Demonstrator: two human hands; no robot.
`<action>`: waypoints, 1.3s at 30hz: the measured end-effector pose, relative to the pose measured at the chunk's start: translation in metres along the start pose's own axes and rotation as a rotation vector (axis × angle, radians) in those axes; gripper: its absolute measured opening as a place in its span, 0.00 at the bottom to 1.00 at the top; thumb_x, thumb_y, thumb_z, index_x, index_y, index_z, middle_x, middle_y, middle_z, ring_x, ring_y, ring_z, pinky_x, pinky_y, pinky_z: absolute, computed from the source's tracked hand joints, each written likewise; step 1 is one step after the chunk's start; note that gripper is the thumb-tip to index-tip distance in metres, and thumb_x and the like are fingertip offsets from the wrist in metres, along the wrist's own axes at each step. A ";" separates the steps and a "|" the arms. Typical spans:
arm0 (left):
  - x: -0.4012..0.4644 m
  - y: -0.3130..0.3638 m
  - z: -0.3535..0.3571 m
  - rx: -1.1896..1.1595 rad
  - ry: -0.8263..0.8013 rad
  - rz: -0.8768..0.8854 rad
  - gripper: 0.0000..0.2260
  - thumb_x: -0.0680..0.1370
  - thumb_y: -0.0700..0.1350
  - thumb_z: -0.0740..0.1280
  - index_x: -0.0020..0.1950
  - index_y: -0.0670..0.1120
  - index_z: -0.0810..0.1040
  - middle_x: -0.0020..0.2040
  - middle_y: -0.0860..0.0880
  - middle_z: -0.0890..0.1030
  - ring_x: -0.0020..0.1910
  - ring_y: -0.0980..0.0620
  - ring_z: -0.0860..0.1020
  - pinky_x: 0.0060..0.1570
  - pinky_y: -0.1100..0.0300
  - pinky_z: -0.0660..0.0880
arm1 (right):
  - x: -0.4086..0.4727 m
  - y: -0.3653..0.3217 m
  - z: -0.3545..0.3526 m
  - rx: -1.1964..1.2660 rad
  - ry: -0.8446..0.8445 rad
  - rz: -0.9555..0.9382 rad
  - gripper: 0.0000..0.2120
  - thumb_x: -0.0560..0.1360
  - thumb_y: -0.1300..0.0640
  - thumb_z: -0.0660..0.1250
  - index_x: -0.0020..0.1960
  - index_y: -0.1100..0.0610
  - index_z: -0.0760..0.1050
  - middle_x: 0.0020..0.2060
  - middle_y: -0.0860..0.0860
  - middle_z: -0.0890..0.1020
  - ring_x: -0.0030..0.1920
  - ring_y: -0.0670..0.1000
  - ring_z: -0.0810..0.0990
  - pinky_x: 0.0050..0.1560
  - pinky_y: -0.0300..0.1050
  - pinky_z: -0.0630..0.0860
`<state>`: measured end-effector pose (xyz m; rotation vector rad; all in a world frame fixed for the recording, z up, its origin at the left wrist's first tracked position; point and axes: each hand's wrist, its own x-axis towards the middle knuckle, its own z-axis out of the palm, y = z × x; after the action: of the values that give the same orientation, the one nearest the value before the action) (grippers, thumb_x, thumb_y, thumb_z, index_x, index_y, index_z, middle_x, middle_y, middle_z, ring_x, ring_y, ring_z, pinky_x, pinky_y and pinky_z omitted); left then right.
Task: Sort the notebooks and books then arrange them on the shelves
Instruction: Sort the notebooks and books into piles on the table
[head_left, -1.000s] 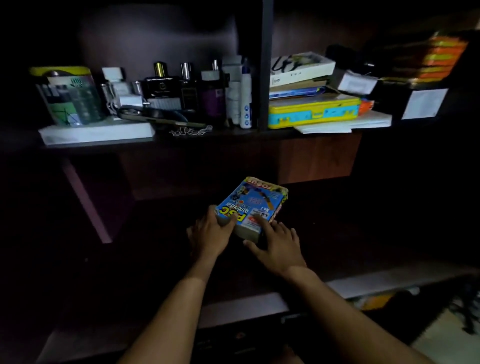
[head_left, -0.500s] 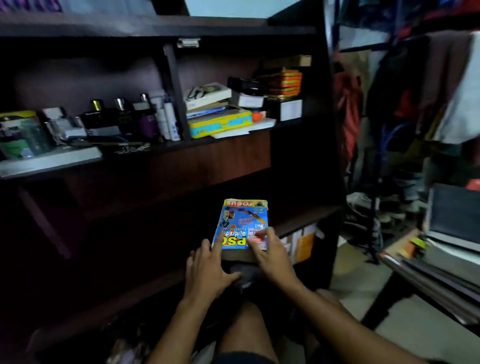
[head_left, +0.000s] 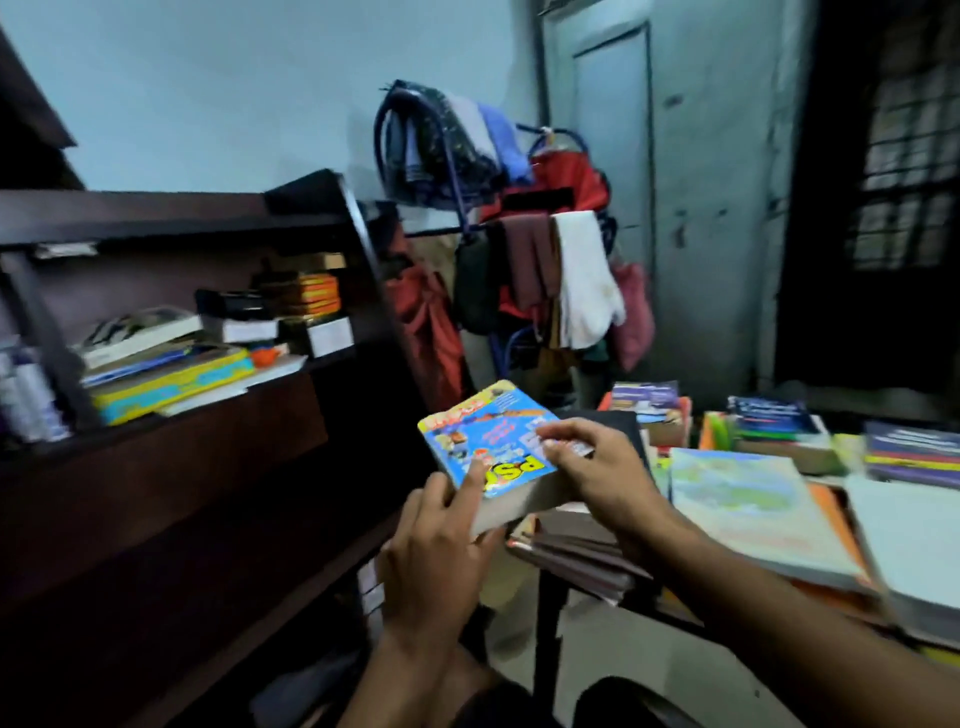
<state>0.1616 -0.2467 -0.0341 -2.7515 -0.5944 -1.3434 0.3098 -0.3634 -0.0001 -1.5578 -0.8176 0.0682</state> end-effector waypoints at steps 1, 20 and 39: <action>0.010 0.017 0.003 -0.003 -0.020 0.027 0.33 0.63 0.56 0.81 0.67 0.52 0.80 0.44 0.49 0.75 0.40 0.46 0.78 0.29 0.53 0.75 | -0.002 -0.001 -0.021 0.000 0.038 -0.010 0.06 0.78 0.61 0.70 0.51 0.53 0.84 0.46 0.42 0.85 0.43 0.35 0.79 0.46 0.31 0.73; 0.042 0.290 0.124 -0.336 -0.380 0.625 0.29 0.78 0.49 0.70 0.77 0.55 0.65 0.58 0.50 0.75 0.52 0.47 0.79 0.36 0.50 0.78 | -0.105 0.066 -0.317 -0.345 0.584 0.149 0.07 0.81 0.59 0.66 0.50 0.50 0.82 0.51 0.44 0.84 0.55 0.46 0.81 0.52 0.41 0.74; 0.040 0.209 0.140 -0.661 -0.557 0.351 0.24 0.77 0.62 0.65 0.73 0.61 0.69 0.58 0.60 0.78 0.60 0.59 0.77 0.61 0.54 0.75 | -0.073 0.064 -0.253 -0.851 0.199 0.082 0.24 0.72 0.37 0.59 0.61 0.48 0.75 0.59 0.48 0.77 0.62 0.54 0.74 0.66 0.55 0.69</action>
<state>0.3622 -0.4016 -0.0617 -3.5357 0.4260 -0.7787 0.4103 -0.6122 -0.0398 -2.3472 -0.6481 -0.4209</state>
